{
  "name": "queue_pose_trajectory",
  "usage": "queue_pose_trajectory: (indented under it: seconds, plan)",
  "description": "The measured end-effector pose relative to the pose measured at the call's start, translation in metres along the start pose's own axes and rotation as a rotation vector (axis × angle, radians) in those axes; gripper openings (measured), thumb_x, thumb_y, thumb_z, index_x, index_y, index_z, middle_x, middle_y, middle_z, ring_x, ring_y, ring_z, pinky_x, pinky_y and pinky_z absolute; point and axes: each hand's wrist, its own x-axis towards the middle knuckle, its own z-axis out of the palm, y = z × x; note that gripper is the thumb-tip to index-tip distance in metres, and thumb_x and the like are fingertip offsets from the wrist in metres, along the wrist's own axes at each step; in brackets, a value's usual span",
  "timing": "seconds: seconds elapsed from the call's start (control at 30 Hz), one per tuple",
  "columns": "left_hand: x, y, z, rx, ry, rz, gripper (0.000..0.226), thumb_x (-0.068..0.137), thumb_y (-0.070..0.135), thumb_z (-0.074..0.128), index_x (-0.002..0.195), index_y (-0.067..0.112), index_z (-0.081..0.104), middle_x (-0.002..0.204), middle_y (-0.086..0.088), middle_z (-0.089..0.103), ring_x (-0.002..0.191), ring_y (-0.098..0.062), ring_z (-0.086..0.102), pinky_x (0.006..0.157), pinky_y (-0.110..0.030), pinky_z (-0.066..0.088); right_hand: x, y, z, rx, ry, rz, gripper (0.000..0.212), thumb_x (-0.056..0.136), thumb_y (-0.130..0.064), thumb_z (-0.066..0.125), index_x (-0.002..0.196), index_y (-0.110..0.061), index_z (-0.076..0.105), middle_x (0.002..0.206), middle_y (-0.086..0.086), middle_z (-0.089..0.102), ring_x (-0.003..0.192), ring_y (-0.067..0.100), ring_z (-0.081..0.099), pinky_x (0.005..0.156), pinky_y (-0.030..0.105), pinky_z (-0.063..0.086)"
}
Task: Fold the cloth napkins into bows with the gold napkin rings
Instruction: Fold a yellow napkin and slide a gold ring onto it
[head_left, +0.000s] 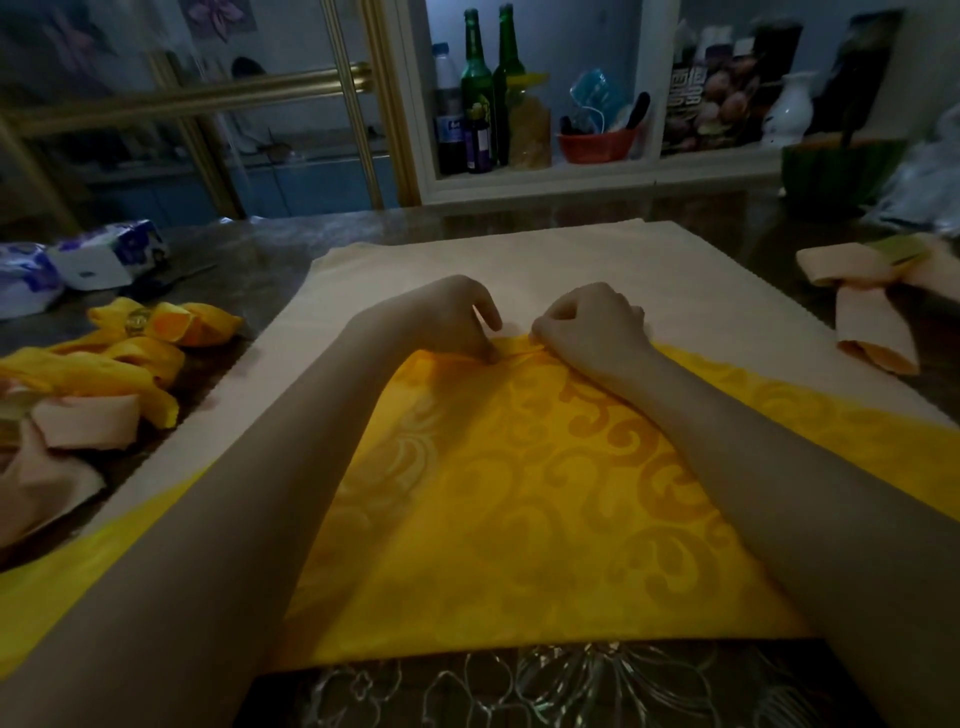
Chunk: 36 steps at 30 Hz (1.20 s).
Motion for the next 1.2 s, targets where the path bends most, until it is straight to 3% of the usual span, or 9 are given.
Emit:
queue_pose_trajectory:
  seconds: [0.07, 0.13, 0.27, 0.37, 0.5, 0.63, 0.8, 0.97, 1.2]
  plan:
    - [0.000, -0.001, -0.001, -0.001, 0.015, 0.025, 0.035, 0.088, 0.016, 0.062, 0.122, 0.013, 0.058, 0.120, -0.006, 0.056, 0.101, -0.016, 0.052, 0.083, -0.022, 0.042, -0.001, 0.001, -0.001, 0.042, -0.038, -0.018, 0.034, 0.092, -0.026, 0.057, 0.125, -0.021, 0.056, 0.115, 0.000, 0.062, 0.111, 0.019, 0.052, 0.103, 0.038, 0.028]
    - [-0.002, -0.001, -0.001, -0.004, 0.011, 0.042, 0.032, 0.089, 0.016, 0.060, 0.121, 0.012, 0.059, 0.114, -0.003, 0.057, 0.098, -0.013, 0.051, 0.080, -0.021, 0.042, -0.002, 0.002, -0.002, 0.017, -0.083, -0.026, 0.037, 0.092, -0.026, 0.056, 0.129, -0.025, 0.053, 0.121, 0.000, 0.060, 0.117, 0.019, 0.050, 0.105, 0.040, 0.027]
    - [-0.002, -0.002, 0.003, -0.006, 0.096, 0.034, 0.022, 0.086, 0.020, 0.064, 0.107, 0.014, 0.064, 0.098, 0.000, 0.060, 0.090, -0.012, 0.054, 0.084, -0.028, 0.049, -0.001, 0.003, -0.004, -0.016, -0.119, -0.045, 0.017, 0.092, -0.026, 0.057, 0.106, -0.023, 0.066, 0.114, -0.001, 0.063, 0.108, 0.015, 0.050, 0.102, 0.038, 0.028]
    - [-0.003, 0.002, 0.004, 0.045, 0.064, 0.035, 0.020, 0.090, 0.012, 0.059, 0.110, 0.012, 0.061, 0.101, 0.000, 0.053, 0.093, -0.014, 0.052, 0.078, -0.022, 0.044, -0.002, 0.003, -0.005, 0.034, -0.133, -0.069, 0.006, 0.088, -0.021, 0.061, 0.092, -0.024, 0.064, 0.096, -0.006, 0.060, 0.098, 0.012, 0.050, 0.105, 0.042, 0.035]
    - [-0.008, 0.008, -0.007, 0.068, -0.073, -0.043, 0.027, 0.091, 0.016, 0.057, 0.117, 0.010, 0.059, 0.112, -0.005, 0.056, 0.103, -0.019, 0.052, 0.089, -0.026, 0.044, -0.003, 0.002, -0.011, 0.106, -0.162, -0.100, 0.018, 0.083, -0.012, 0.063, 0.075, -0.028, 0.058, 0.082, -0.011, 0.055, 0.093, 0.015, 0.055, 0.097, 0.046, 0.045]
    - [-0.010, 0.008, -0.013, 0.042, -0.161, -0.106, 0.036, 0.090, 0.019, 0.059, 0.124, 0.007, 0.057, 0.124, -0.009, 0.057, 0.114, -0.023, 0.052, 0.099, -0.033, 0.042, -0.005, 0.004, -0.014, 0.083, -0.260, -0.095, 0.011, 0.088, -0.015, 0.058, 0.080, -0.020, 0.064, 0.086, -0.008, 0.057, 0.089, 0.012, 0.051, 0.102, 0.045, 0.040]
    - [-0.013, 0.008, -0.011, 0.092, -0.190, -0.088, 0.035, 0.087, 0.024, 0.063, 0.119, 0.009, 0.060, 0.113, -0.005, 0.057, 0.102, -0.019, 0.051, 0.094, -0.028, 0.042, -0.002, 0.006, -0.018, 0.065, -0.210, -0.025, 0.027, 0.093, -0.031, 0.053, 0.080, -0.015, 0.071, 0.089, -0.004, 0.057, 0.096, 0.015, 0.048, 0.108, 0.047, 0.027]
    - [-0.012, 0.006, -0.006, 0.125, -0.061, -0.043, 0.031, 0.086, 0.016, 0.064, 0.117, 0.011, 0.058, 0.105, -0.001, 0.048, 0.098, -0.017, 0.047, 0.082, -0.022, 0.041, -0.005, 0.010, -0.022, 0.134, -0.276, -0.050, 0.009, 0.088, -0.026, 0.064, 0.083, -0.022, 0.070, 0.080, -0.015, 0.056, 0.089, 0.011, 0.050, 0.107, 0.053, 0.032]
    - [-0.017, -0.001, -0.002, 0.117, 0.045, 0.000, 0.020, 0.087, 0.011, 0.062, 0.107, 0.012, 0.060, 0.104, -0.001, 0.048, 0.096, -0.016, 0.049, 0.076, -0.019, 0.041, -0.004, 0.007, -0.022, 0.035, -0.268, -0.079, 0.014, 0.085, -0.023, 0.065, 0.095, -0.032, 0.059, 0.089, -0.011, 0.054, 0.103, 0.018, 0.052, 0.103, 0.048, 0.039]
